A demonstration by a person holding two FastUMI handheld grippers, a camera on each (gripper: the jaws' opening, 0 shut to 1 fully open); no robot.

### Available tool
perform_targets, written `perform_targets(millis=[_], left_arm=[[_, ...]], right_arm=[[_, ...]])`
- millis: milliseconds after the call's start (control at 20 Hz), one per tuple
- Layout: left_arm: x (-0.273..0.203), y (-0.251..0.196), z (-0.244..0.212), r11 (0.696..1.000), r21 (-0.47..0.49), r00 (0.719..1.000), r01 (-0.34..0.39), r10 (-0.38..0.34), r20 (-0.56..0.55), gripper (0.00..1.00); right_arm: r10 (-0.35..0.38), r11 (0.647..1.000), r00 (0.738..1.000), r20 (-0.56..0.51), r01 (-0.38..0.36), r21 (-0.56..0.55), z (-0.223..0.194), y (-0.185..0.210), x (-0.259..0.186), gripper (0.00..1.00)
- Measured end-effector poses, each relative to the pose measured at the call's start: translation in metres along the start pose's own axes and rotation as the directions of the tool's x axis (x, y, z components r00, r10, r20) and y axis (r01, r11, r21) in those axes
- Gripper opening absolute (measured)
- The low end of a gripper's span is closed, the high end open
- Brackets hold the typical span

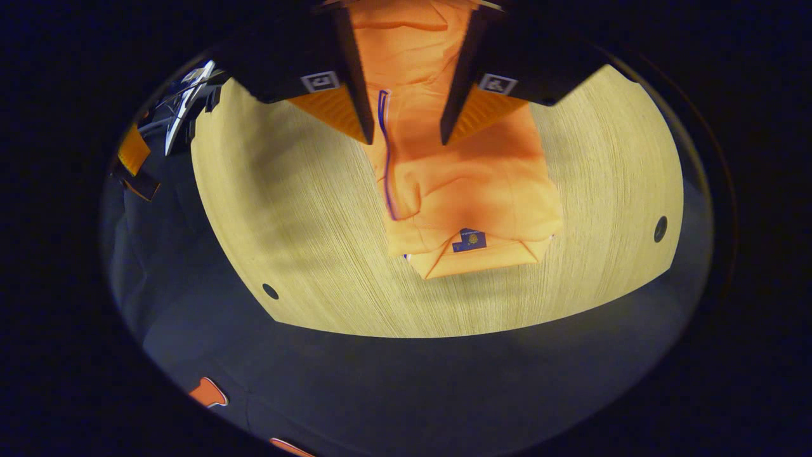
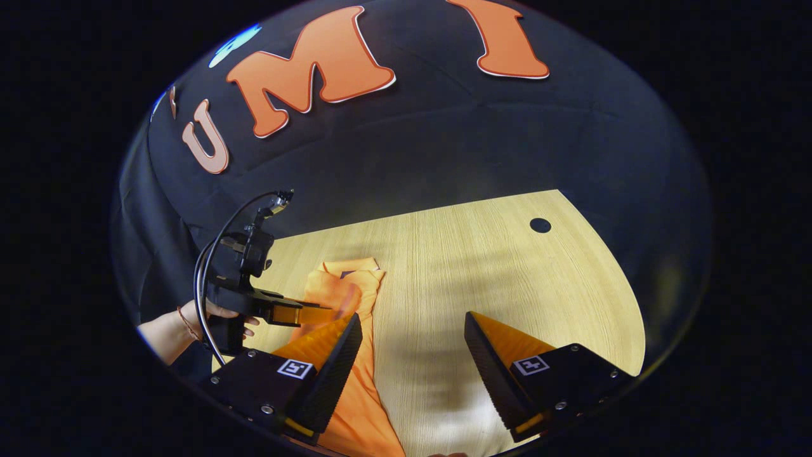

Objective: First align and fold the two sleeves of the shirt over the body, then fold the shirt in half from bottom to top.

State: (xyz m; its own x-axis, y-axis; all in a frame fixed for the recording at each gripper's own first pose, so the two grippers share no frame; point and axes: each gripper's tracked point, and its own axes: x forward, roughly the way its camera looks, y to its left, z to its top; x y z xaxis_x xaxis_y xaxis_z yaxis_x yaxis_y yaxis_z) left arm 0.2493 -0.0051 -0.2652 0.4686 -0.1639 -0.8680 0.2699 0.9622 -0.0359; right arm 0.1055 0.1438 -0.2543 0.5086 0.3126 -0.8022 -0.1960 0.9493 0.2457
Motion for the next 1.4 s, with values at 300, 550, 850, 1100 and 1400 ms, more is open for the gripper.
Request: perform_targets(millis=[300,550,850,1100,1400], left_arm=[[-0.015,0.012,-0.004,1.0,-0.028,1.0,-0.014,0.015,0.024,0.98],[-0.05,0.026,-0.017,0.998,-0.052,0.997,-0.028,0.032,0.072,0.98],[-0.098,0.052,-0.078,0.995,-0.076,0.992,-0.059,0.066,0.103,0.99],[-0.128,0.071,-0.146,0.992,-0.057,0.989,-0.111,0.116,0.096,0.98],[-0.143,0.075,-0.223,0.984,-0.104,0.986,-0.141,0.15,0.079,0.99]], right_arm=[[0.017,1.0,0.999,-0.03,-0.018,-0.011,-0.008,0.013,0.008,0.99],[0.018,0.999,0.998,-0.067,-0.021,-0.044,-0.022,0.03,0.016,0.99],[-0.001,0.996,0.993,-0.122,-0.01,-0.085,-0.056,0.062,0.022,0.99],[-0.028,0.991,0.974,-0.225,-0.002,-0.131,-0.111,0.081,0.021,0.99],[-0.098,0.977,0.934,-0.343,0.025,-0.211,-0.183,0.085,0.006,0.99]])
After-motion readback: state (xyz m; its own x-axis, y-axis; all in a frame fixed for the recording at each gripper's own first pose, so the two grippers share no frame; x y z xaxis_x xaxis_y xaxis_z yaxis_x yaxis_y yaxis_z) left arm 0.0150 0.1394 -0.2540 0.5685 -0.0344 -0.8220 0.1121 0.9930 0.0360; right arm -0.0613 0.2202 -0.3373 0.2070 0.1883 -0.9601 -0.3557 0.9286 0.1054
